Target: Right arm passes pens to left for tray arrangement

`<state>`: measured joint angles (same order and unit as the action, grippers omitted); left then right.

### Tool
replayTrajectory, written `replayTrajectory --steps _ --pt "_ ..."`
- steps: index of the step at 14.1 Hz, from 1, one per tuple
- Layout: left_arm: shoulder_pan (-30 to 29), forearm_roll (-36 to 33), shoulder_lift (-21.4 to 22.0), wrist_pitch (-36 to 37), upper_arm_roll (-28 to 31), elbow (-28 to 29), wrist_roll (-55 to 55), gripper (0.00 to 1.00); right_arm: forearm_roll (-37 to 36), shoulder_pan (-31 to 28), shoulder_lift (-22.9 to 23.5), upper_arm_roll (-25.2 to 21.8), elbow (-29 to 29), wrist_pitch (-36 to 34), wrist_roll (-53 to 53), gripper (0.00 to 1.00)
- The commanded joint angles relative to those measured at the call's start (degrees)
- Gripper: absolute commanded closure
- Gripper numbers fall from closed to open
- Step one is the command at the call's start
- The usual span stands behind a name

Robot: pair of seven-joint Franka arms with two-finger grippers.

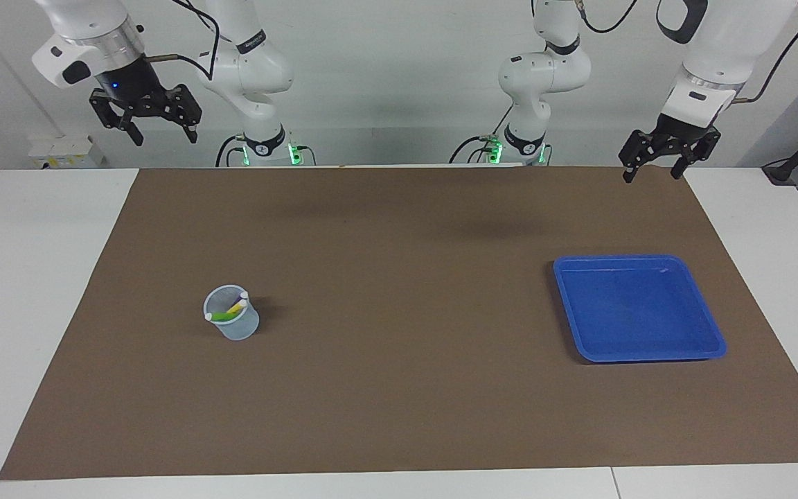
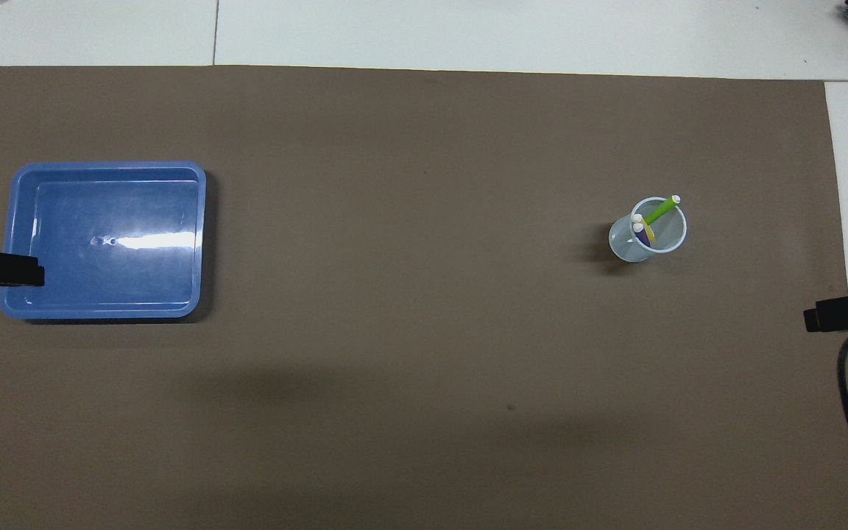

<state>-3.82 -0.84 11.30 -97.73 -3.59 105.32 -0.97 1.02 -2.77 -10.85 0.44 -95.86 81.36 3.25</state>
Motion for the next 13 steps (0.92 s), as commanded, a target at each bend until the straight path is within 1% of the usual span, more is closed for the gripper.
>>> replayTrajectory --steps 1,5,8,13 --pt "0.5 -0.9 0.5 1.0 0.3 0.0 0.0 0.0 0.1 -0.4 -0.6 0.3 0.1 -0.9 -0.4 0.0" --pt "0.5 -0.9 0.5 1.0 0.3 0.0 0.0 0.0 0.2 -0.4 -0.6 0.0 0.1 -1.0 0.0 0.0" --pt "0.5 -0.9 0.5 1.0 0.3 0.0 -0.1 0.0 0.2 -0.5 -0.7 -0.2 0.1 -1.0 2.6 0.0" --pt "0.5 -0.9 0.5 1.0 0.3 0.0 -0.1 0.0 0.2 -0.3 -1.5 -0.1 -1.4 -1.0 2.9 0.0"
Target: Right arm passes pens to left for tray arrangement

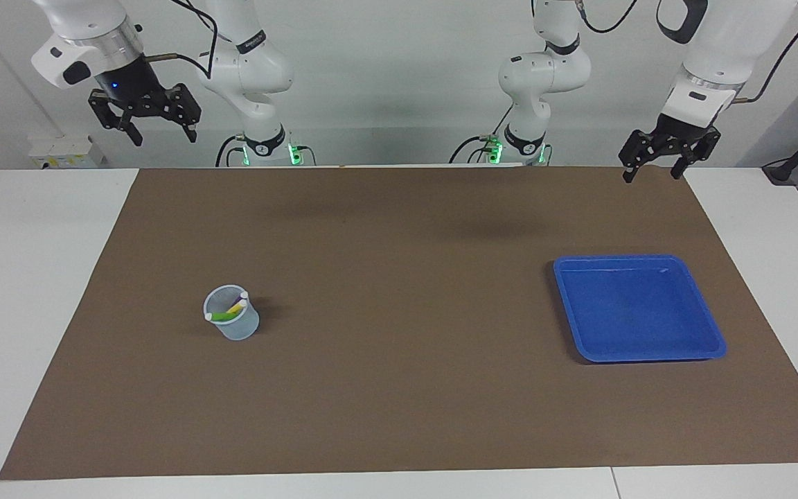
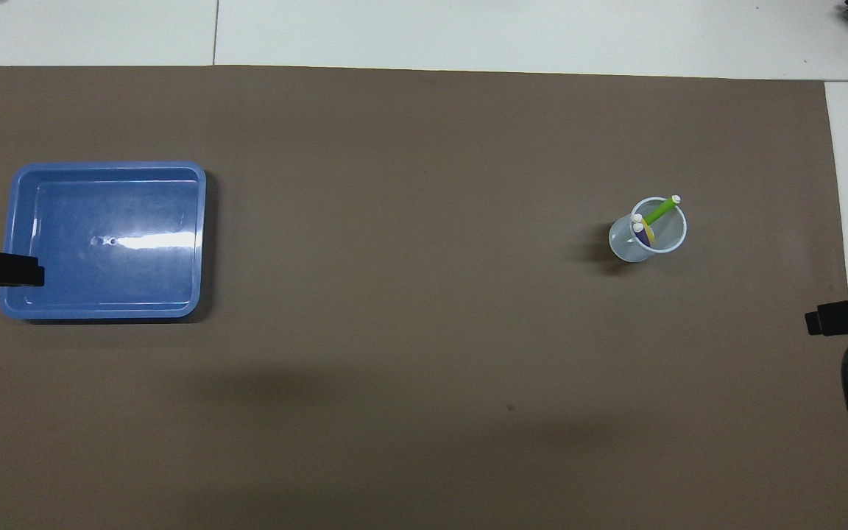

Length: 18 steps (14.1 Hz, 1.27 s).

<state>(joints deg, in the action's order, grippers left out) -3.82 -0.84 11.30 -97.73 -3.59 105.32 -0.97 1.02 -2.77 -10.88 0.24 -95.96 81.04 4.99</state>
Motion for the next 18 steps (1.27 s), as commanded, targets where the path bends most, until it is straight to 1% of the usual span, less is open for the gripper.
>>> replayTrajectory --steps 1,8,11,13,16,18 --pt "0.5 -0.9 0.5 1.0 0.3 0.0 0.0 0.0 0.2 -0.4 -1.6 0.1 -1.7 -0.6 1.2 0.0" --pt "0.5 -0.9 0.5 1.0 0.3 0.0 0.0 0.0 0.3 -0.3 -1.7 0.1 -1.9 0.0 0.9 0.0" --pt "0.5 -0.9 0.5 1.0 0.3 0.0 -0.1 0.0 0.2 -0.2 -2.9 0.5 -4.7 1.0 0.8 0.0" --pt "0.5 -0.9 0.5 1.0 0.3 0.0 0.0 0.0 0.2 0.0 -3.4 0.5 -6.6 5.1 0.6 0.0" --pt "0.5 -0.9 0.5 1.0 0.3 0.0 0.0 0.0 1.4 0.3 -2.9 1.4 -8.9 12.7 1.0 0.0" --pt "0.5 -0.9 0.5 1.0 0.3 0.0 0.0 0.0 2.1 3.1 -2.7 1.5 -10.3 14.8 -2.3 0.0"
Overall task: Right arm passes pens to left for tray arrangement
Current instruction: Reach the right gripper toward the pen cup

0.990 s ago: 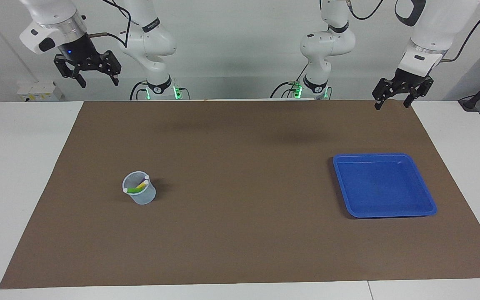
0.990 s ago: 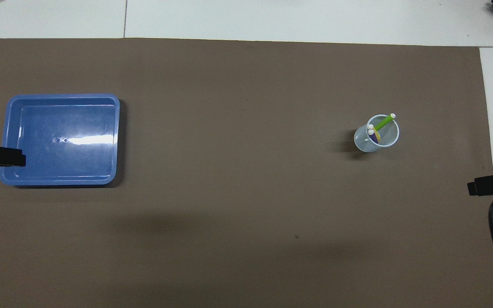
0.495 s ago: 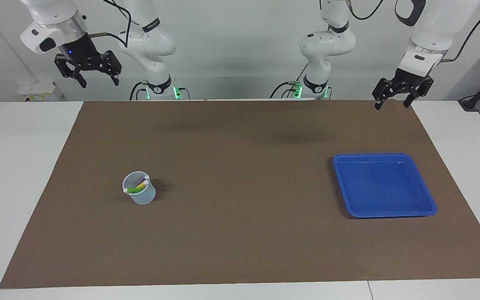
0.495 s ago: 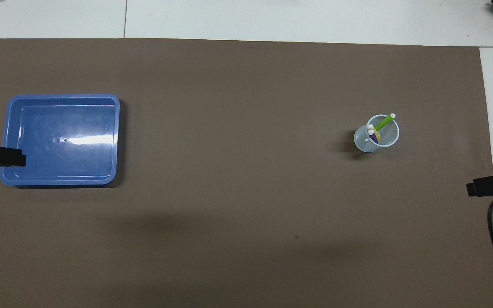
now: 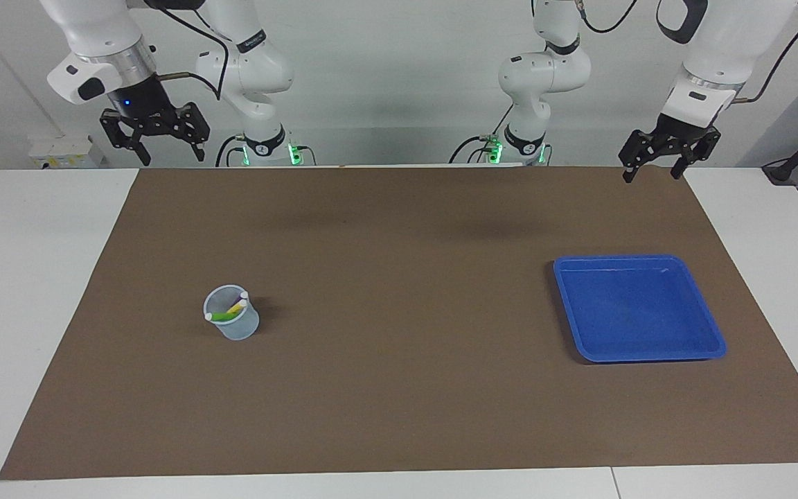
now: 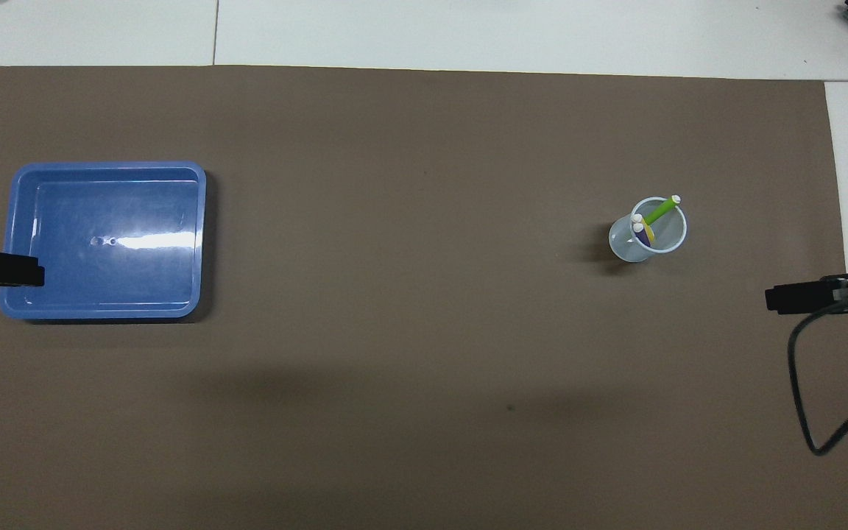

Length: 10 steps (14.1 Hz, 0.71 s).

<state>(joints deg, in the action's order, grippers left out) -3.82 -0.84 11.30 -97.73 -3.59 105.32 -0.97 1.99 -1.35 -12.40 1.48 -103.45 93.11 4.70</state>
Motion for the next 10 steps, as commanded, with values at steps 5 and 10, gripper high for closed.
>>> replayTrajectory --steps 5,10 --pt "0.5 -0.9 0.4 0.0 0.3 -0.1 -0.2 0.0 -1.4 3.6 4.6 0.5 -2.1 8.7 -3.2 0.0" --pt "-0.2 -0.9 0.5 1.0 0.5 -0.1 -0.2 0.0 -6.3 4.7 10.5 0.5 -1.9 14.2 -12.8 0.0"
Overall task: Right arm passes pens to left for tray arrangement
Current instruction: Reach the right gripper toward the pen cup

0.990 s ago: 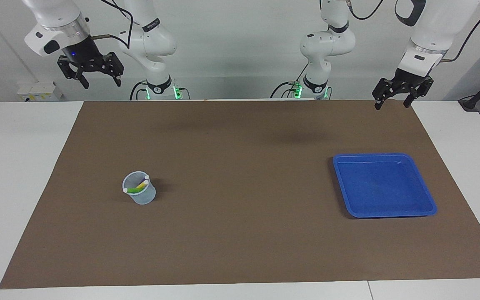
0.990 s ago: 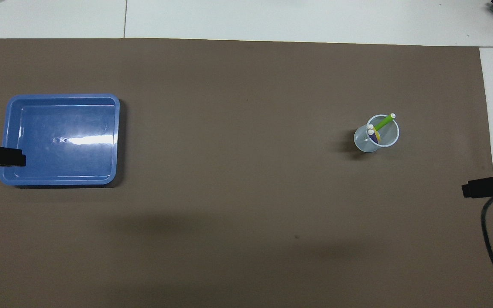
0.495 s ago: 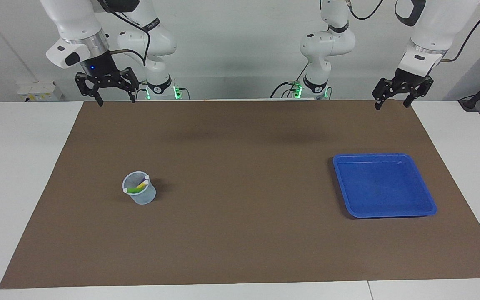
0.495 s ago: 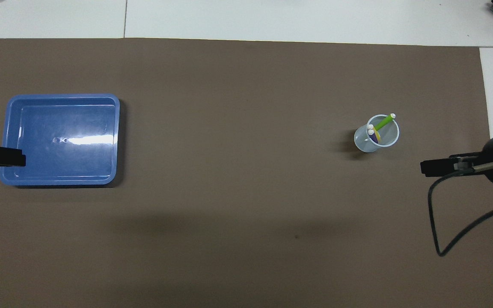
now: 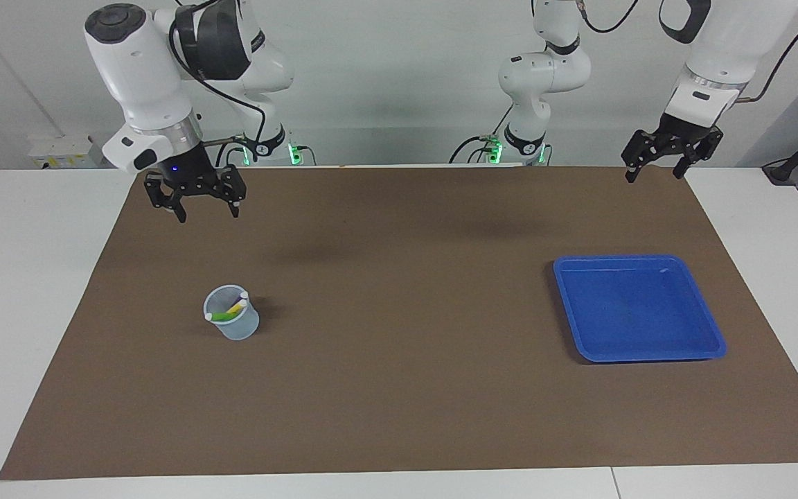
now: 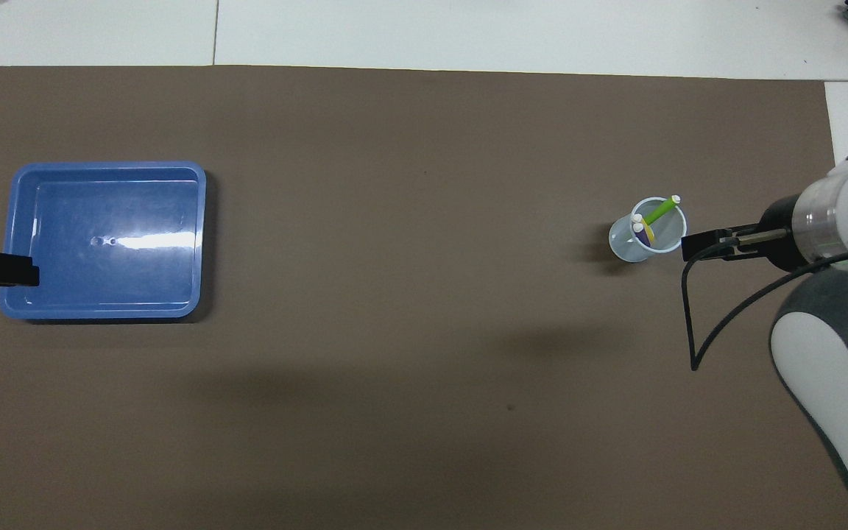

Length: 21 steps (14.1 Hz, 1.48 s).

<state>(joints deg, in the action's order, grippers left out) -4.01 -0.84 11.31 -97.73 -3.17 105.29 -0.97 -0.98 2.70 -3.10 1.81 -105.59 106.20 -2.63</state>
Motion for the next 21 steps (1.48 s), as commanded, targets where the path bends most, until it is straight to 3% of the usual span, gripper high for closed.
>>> replayTrajectory --steps 1,4,6,11,15,21 --pt "0.2 -0.9 0.5 0.7 0.0 -0.1 -0.2 0.0 -6.1 1.8 2.2 0.2 0.2 1.3 -7.5 0.0" --pt "0.0 -0.9 0.5 1.2 0.1 -0.1 0.0 0.0 -10.4 4.9 5.3 0.2 1.2 1.2 -13.6 0.0" --pt "0.0 -0.9 0.5 1.2 0.1 -0.1 -0.2 0.0 -10.9 6.7 9.8 0.2 5.2 0.2 -17.1 0.01" --pt "0.8 -0.8 1.2 1.0 0.0 1.4 -0.7 0.0 -16.7 8.5 16.2 0.2 6.7 0.0 -17.1 0.09" --pt "1.3 -0.4 1.6 -3.9 -0.2 3.5 -0.3 0.0 -20.5 8.6 21.5 0.3 12.8 -3.0 -16.3 0.11" --pt "2.2 -0.4 1.5 -5.8 -0.3 4.6 3.2 0.07 -20.5 9.0 23.2 0.4 12.8 -0.9 -13.0 0.22"
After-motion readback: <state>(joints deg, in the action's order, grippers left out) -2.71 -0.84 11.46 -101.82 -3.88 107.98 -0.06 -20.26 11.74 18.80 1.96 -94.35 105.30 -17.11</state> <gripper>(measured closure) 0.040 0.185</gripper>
